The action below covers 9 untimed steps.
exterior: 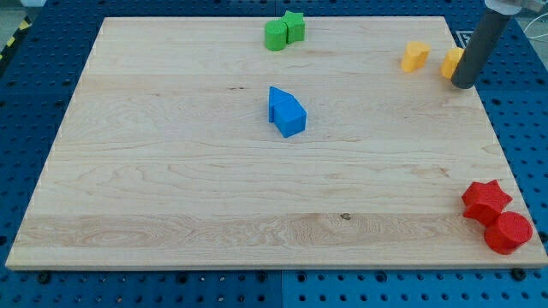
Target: Slide the yellow hexagon to the top right
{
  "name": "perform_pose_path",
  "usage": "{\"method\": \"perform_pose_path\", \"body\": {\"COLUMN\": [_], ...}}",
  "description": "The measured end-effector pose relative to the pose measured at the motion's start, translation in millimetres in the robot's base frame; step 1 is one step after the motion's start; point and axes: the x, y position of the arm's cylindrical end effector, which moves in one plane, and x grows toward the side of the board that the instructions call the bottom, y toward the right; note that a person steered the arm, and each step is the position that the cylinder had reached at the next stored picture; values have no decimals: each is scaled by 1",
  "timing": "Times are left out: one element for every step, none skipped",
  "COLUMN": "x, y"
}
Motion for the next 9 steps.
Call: {"method": "perform_pose_path", "body": {"x": [-3,-5,2,1,-8,-14,-26,-53,-70], "y": [0,1,16,29,29,13,-20,-46,-47]}}
